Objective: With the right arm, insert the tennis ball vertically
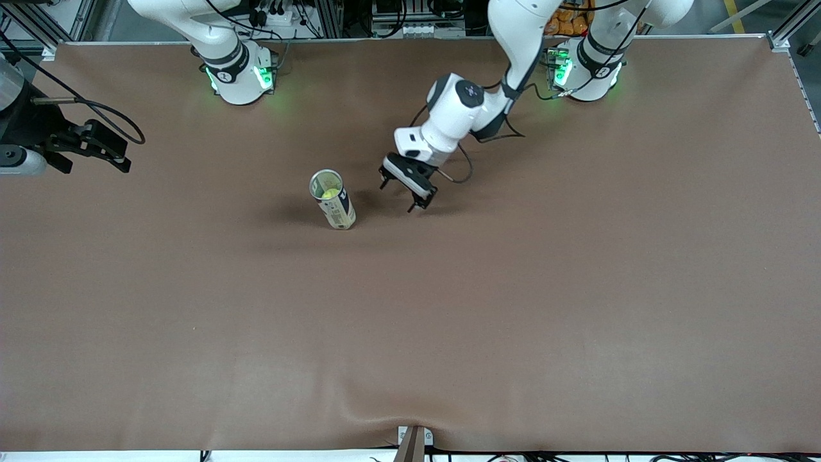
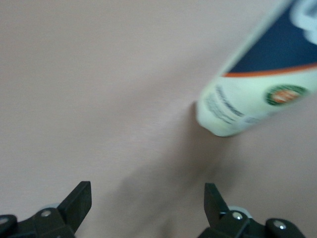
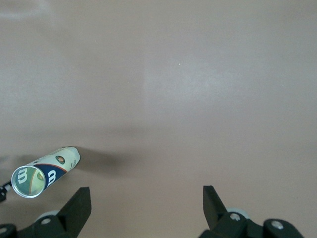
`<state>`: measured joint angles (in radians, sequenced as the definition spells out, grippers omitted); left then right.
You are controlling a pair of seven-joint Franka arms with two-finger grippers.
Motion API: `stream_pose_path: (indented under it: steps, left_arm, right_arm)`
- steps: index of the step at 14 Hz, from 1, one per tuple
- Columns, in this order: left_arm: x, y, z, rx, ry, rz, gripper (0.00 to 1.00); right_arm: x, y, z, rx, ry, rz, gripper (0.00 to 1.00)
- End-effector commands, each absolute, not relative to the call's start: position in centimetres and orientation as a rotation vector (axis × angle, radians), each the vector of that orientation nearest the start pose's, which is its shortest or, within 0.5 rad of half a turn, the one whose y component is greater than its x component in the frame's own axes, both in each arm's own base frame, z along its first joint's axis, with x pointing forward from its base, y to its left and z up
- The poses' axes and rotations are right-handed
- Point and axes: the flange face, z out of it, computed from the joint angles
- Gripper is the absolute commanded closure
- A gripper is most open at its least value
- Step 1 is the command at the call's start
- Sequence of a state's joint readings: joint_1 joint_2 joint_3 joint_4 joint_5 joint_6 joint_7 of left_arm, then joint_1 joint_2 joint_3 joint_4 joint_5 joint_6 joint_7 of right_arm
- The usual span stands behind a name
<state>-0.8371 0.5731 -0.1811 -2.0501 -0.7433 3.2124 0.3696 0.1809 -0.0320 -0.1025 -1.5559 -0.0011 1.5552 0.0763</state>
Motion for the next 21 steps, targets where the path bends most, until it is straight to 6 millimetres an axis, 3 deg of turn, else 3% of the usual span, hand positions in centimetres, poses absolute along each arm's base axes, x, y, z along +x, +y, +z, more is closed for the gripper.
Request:
stream_pose_path:
  steps: [1,6,8,12,15,21]
  left_arm:
    - [41.1,-45.6,22.5,-3.389,0.879,-0.629,0.00]
    - [49.9,-38.2,24.5,-3.518,0.669,-0.389,0.00]
    - [52.6,-34.8,25.3,-3.524,0.649,-0.309,0.00]
    - [56.1,-27.7,28.0,-3.421,0.721,-0.191,0.00]
    - [59.0,-21.2,30.6,-3.253,0.793,-0.068,0.00]
    - [62.0,-11.7,35.8,-3.126,0.735,0.155,0.00]
  right_arm:
    - [53.5,4.1,65.4,-3.140,-0.021,-0.065,0.00]
    - [53.5,4.0,65.4,-3.140,-0.021,-0.065,0.00]
    - [53.4,3.9,65.3,-3.139,-0.017,-0.062,0.00]
    - [53.5,4.1,65.3,-3.139,-0.024,-0.060,0.00]
    - [53.5,4.4,65.4,-3.140,-0.029,-0.065,0.00]
    - [53.6,4.5,65.4,-3.139,-0.031,-0.067,0.00]
